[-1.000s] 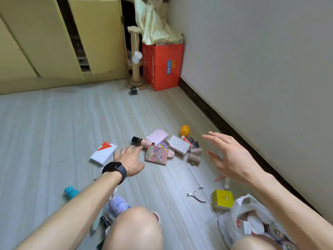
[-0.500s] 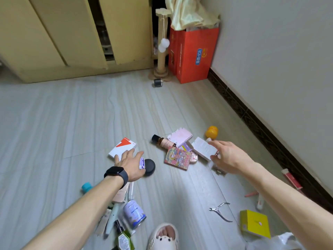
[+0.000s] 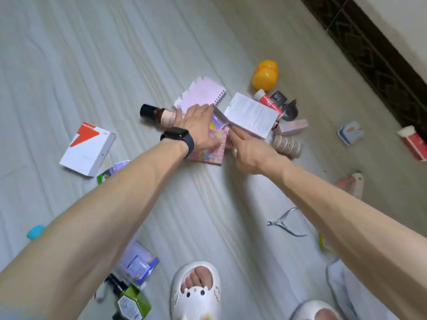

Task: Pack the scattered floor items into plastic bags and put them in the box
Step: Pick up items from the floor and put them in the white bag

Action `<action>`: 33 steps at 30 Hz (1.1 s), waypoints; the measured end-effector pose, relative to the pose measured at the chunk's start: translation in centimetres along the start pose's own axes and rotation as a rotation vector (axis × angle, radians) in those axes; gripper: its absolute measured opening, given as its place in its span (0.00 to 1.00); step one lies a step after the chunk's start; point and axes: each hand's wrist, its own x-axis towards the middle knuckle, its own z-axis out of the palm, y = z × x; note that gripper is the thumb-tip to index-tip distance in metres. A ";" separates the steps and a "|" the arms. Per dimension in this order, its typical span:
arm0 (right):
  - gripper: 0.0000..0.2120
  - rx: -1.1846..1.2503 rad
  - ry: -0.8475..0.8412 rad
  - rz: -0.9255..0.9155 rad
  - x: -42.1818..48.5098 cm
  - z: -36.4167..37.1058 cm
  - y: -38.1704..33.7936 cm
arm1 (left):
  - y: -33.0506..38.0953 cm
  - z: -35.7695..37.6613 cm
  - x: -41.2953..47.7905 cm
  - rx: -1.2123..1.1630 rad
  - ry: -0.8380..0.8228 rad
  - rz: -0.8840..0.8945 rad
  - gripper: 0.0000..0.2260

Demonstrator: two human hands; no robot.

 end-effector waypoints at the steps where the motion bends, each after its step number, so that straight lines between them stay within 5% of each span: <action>1: 0.39 -0.028 0.020 -0.004 0.7 1.0 0.1 | 0.1 0.8 0.8 -0.050 -0.005 0.003 0.45; 6: 0.37 -0.263 0.179 0.010 -0.3 3.9 -0.4 | -0.4 1.8 -1.4 -0.121 0.022 -0.007 0.44; 12: 0.29 -0.524 0.130 -0.048 -6.9 6.7 -0.4 | 0.4 3.4 -7.2 -0.099 -0.137 -0.005 0.40; 16: 0.24 -0.228 -0.003 0.094 -8.5 6.9 0.7 | 1.0 3.9 -8.8 -0.273 -0.263 -0.068 0.28; 20: 0.30 0.054 0.058 0.329 -8.8 6.0 0.4 | 1.0 3.1 -10.9 -0.357 -0.165 -0.052 0.21; 33: 0.16 0.276 0.052 0.295 -22.3 6.1 -0.9 | 3.6 -5.1 -19.8 -0.340 0.079 0.089 0.18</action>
